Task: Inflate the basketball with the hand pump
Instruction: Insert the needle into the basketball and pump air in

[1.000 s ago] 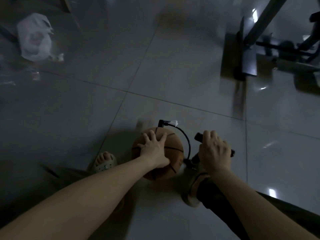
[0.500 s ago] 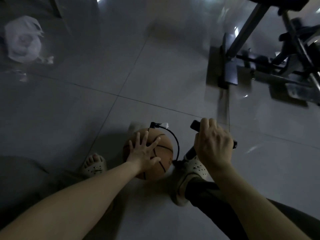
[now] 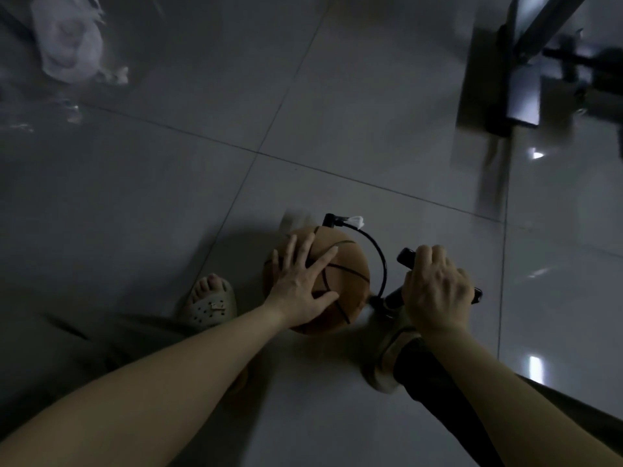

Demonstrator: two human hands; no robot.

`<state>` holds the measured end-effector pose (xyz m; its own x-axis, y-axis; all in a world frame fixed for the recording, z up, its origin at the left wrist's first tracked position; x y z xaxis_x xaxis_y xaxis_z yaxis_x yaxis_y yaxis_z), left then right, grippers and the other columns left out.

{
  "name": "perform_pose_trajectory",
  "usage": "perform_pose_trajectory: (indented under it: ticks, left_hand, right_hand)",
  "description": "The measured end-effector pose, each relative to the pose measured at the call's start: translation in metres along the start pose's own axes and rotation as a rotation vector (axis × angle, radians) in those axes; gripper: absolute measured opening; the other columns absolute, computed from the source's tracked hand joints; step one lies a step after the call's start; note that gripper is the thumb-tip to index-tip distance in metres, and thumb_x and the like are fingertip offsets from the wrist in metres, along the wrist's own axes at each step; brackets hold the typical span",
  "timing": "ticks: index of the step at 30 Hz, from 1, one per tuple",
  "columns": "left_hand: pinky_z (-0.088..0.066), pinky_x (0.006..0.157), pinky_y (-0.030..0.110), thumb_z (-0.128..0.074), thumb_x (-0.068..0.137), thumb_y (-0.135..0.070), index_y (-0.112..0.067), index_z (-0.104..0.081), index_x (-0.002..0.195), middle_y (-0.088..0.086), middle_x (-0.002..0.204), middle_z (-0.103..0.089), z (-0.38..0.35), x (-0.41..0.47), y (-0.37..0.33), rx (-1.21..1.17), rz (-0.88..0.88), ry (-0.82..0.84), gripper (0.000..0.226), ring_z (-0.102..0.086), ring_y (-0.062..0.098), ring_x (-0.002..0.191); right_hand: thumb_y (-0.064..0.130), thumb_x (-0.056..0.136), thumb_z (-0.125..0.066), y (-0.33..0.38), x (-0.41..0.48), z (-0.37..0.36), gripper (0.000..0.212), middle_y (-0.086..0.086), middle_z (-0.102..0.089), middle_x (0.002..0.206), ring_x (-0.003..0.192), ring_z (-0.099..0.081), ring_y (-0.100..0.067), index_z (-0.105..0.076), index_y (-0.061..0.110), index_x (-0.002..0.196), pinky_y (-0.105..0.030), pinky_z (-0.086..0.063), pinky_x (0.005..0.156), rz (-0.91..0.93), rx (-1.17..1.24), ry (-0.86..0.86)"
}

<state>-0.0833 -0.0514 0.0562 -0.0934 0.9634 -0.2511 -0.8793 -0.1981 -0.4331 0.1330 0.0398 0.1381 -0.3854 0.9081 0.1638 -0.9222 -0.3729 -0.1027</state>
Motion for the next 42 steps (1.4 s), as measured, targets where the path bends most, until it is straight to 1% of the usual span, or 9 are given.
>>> perform_pose_trajectory:
  ticks: [4,8,12,15,17,25,30,38,42]
  left_hand:
    - [0.011,0.117,0.067,-0.051,0.089,-0.069,-0.056,0.009,0.152,-0.008,0.162,0.031,0.001,-0.003,-0.003,0.061,0.007,0.136,0.088,0.034,0.031,0.147]
    - [0.006,0.116,0.071,-0.048,0.091,-0.07,-0.055,0.012,0.153,-0.005,0.162,0.034,0.011,0.004,-0.011,0.119,0.059,0.266,0.088,0.031,0.035,0.148]
    - [0.004,0.114,0.073,-0.048,0.091,-0.07,-0.054,0.015,0.152,-0.001,0.161,0.035,0.012,0.007,-0.015,0.138,0.089,0.315,0.089,0.031,0.038,0.147]
    - [0.002,0.114,0.073,-0.048,0.09,-0.071,-0.053,0.013,0.153,0.0,0.162,0.033,0.008,0.006,-0.021,0.142,0.082,0.288,0.089,0.029,0.039,0.148]
    - [0.003,0.114,0.073,-0.048,0.09,-0.072,-0.053,0.012,0.154,0.001,0.163,0.032,0.005,0.004,-0.024,0.146,0.069,0.252,0.089,0.029,0.039,0.148]
    - [0.011,0.113,0.073,-0.043,0.092,-0.071,-0.055,0.017,0.151,-0.002,0.161,0.035,-0.008,0.01,-0.035,0.202,0.022,0.185,0.085,0.034,0.038,0.145]
    - [0.01,0.113,0.072,-0.041,0.092,-0.071,-0.053,0.017,0.152,0.0,0.163,0.031,-0.013,0.013,-0.042,0.221,-0.037,0.104,0.085,0.032,0.038,0.147]
    - [0.009,0.114,0.073,-0.046,0.09,-0.07,-0.051,0.007,0.155,0.0,0.165,0.024,-0.014,0.019,-0.046,0.187,-0.042,0.085,0.086,0.025,0.039,0.149]
    - [0.004,0.113,0.074,-0.046,0.091,-0.07,-0.051,0.013,0.154,0.001,0.164,0.027,-0.009,0.013,-0.048,0.215,-0.04,0.145,0.088,0.026,0.04,0.149]
  right_hand:
    - [0.011,0.085,-0.056,0.004,0.003,0.009,0.013,-0.007,-0.047,0.077,0.057,-0.044,-0.025,-0.045,0.013,0.089,-0.031,-0.031,0.053,0.019,0.007,0.092]
    - [0.006,0.078,-0.062,0.007,0.008,0.04,0.022,-0.008,-0.051,0.083,0.064,-0.054,-0.028,-0.049,0.013,0.094,-0.034,-0.035,0.055,0.084,-0.029,0.168]
    - [0.011,0.082,-0.055,-0.001,0.023,0.111,0.025,-0.007,-0.053,0.091,0.072,-0.054,-0.026,-0.05,0.011,0.107,-0.036,-0.041,0.061,0.199,-0.067,-0.001]
    - [0.012,0.088,-0.055,-0.016,0.039,0.17,0.018,-0.006,-0.053,0.089,0.076,-0.05,-0.025,-0.05,0.012,0.105,-0.04,-0.046,0.064,0.109,-0.056,-0.152]
    - [0.013,0.09,-0.053,-0.023,0.041,0.18,0.012,-0.006,-0.051,0.086,0.073,-0.047,-0.023,-0.049,0.013,0.102,-0.041,-0.046,0.063,0.052,-0.049,-0.201]
    - [0.003,0.088,-0.045,-0.001,0.006,0.087,0.011,-0.007,-0.045,0.08,0.07,-0.042,-0.027,-0.045,0.014,0.09,-0.036,-0.026,0.06,0.048,-0.097,-0.167]
    - [0.006,0.091,-0.039,0.0,0.003,0.049,0.01,-0.008,-0.045,0.08,0.069,-0.042,-0.027,-0.046,0.013,0.089,-0.036,-0.025,0.06,0.05,-0.055,-0.175]
    - [0.011,0.092,-0.045,0.001,-0.018,-0.002,0.005,-0.01,-0.046,0.086,0.073,-0.042,-0.027,-0.047,0.011,0.097,-0.035,-0.029,0.063,0.035,0.018,-0.036]
    - [0.013,0.087,-0.031,0.003,-0.021,0.013,0.016,-0.007,-0.044,0.086,0.073,-0.041,-0.026,-0.044,0.015,0.097,-0.034,-0.025,0.063,0.032,0.034,0.048]
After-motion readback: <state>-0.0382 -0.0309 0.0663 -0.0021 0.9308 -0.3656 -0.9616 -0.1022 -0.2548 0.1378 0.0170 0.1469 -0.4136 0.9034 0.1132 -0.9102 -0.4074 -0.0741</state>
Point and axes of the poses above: each hand's wrist, its own x-axis towards the middle knuckle, its own z-axis out of the back of the hand, y = z × x, the point moved 5 cm from there along x, towards the middle knuckle
